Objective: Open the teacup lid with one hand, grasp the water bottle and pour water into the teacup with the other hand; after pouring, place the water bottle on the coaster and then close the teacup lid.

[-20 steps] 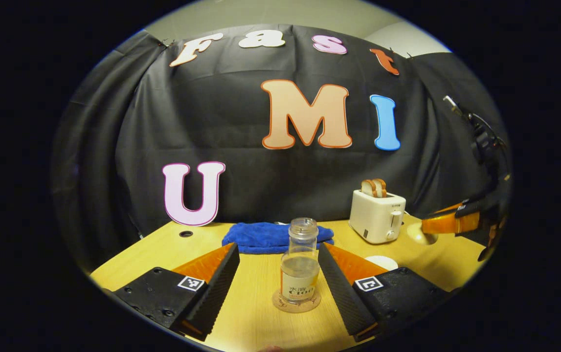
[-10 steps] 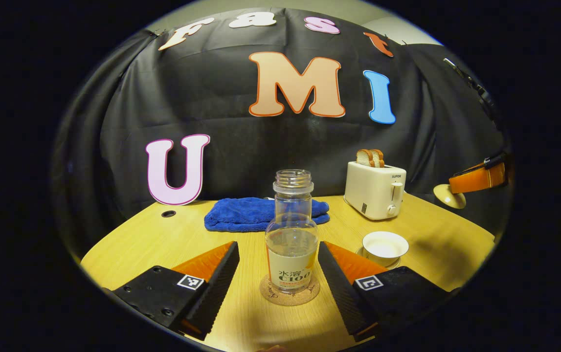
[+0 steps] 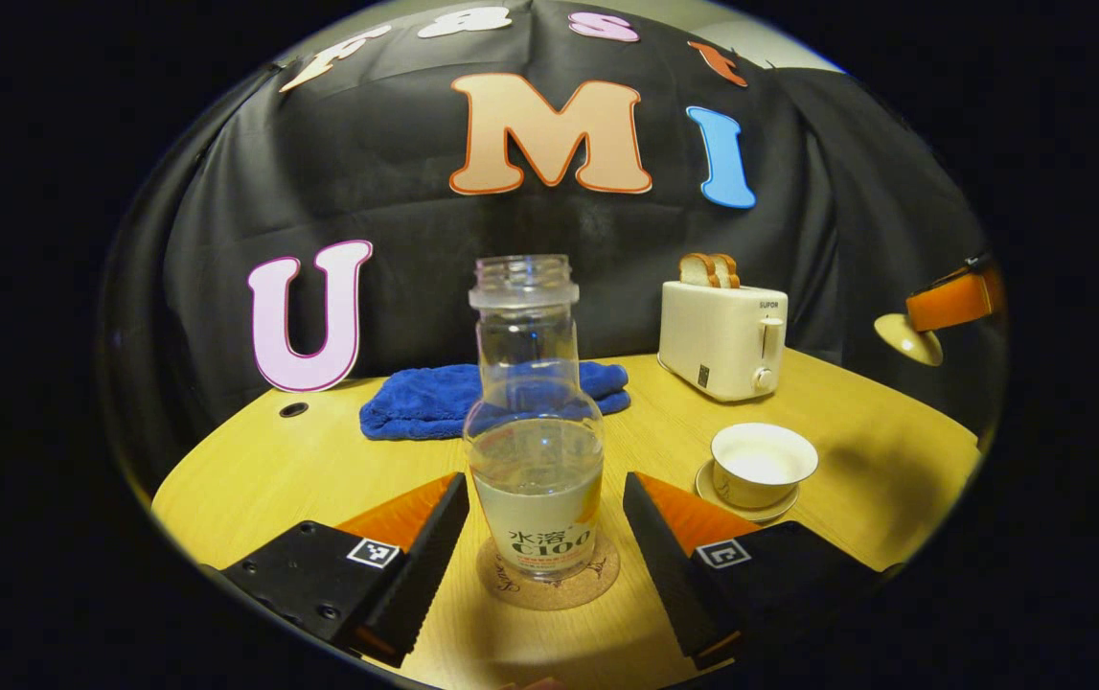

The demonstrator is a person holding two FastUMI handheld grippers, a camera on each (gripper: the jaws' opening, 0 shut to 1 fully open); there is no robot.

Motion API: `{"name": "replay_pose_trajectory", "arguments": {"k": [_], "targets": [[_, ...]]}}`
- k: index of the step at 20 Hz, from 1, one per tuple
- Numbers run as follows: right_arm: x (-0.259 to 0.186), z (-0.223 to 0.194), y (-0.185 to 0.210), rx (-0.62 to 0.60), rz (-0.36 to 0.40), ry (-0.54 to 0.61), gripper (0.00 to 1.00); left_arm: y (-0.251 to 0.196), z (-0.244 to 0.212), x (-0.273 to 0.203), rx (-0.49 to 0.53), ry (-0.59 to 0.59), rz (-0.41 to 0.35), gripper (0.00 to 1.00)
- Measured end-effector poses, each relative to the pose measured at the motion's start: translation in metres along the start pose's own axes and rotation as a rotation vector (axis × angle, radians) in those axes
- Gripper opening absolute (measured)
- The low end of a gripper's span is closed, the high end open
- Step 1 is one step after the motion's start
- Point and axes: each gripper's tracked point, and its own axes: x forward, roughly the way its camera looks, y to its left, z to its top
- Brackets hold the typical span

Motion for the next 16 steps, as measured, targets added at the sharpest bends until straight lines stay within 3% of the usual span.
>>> {"name": "replay_pose_trajectory", "arguments": {"k": [5, 9, 16], "targets": [[-0.004, -0.003, -0.008, 0.020, -0.018, 0.004, 0.30, 0.003, -0.006, 0.006, 0.022, 0.024, 0.004, 0.94], [-0.004, -0.008, -0.012, 0.042, -0.023, 0.007, 0.30, 0.007, -0.006, 0.007, 0.053, 0.037, 0.014, 0.76], [-0.005, -0.008, -0.020, 0.069, -0.007, -0.013, 0.30, 0.003, 0.003, 0.010, 0.223, 0.073, 0.028, 0.69]]}}
